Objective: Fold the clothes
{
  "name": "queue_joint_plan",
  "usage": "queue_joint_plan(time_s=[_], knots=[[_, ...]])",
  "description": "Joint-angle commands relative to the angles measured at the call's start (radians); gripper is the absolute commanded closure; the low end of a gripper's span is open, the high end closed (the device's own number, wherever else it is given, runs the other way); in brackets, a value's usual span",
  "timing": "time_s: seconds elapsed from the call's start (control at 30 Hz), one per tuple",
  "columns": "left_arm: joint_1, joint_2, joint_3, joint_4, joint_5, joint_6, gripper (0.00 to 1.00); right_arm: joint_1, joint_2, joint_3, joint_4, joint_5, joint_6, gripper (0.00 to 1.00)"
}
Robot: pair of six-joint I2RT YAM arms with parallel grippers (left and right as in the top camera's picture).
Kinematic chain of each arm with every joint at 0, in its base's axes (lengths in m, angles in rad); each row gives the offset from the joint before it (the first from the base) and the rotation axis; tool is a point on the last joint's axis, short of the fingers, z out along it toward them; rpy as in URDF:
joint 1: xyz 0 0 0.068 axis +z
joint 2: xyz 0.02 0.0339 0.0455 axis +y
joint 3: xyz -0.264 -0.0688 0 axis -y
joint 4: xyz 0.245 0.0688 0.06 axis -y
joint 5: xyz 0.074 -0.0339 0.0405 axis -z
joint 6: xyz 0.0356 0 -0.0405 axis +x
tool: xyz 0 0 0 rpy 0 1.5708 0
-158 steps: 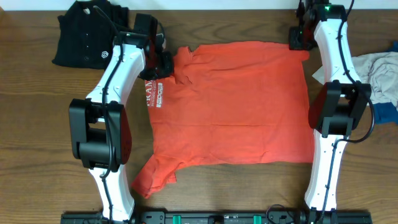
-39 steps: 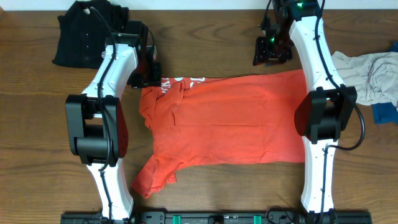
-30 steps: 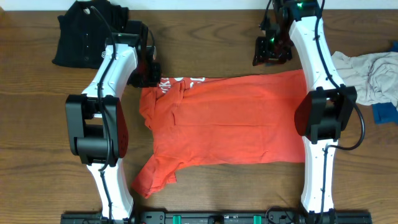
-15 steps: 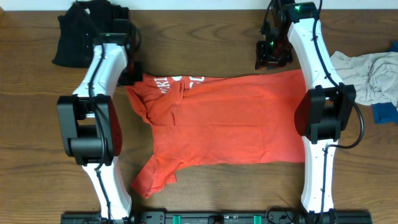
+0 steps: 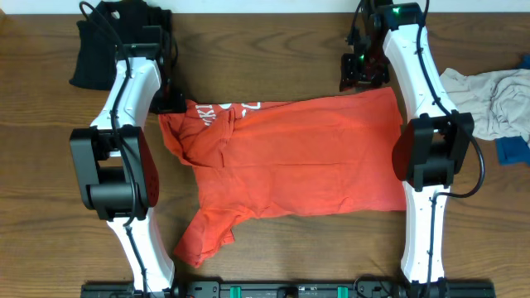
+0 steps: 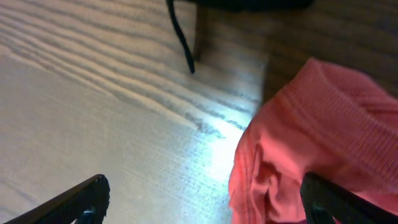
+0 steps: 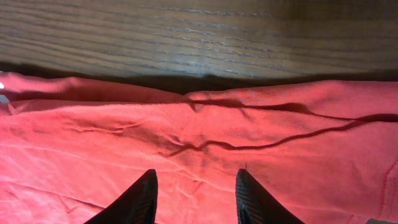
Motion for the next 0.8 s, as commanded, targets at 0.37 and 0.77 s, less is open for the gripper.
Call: queue_joint_plan(time_s=[0.37,0.77], knots=[[-0.021,-0.116,0.024,-0.313,0.497,-0.059,0.02,0.048,-0.023,-0.006,0.028,-0.012,-0.001,0.56],[-0.056,-0.117,-0.050,-0.340,0.493,-0.135,0.02,0.053,-0.023,-0.006,0.020,-0.011,-0.002,0.54]])
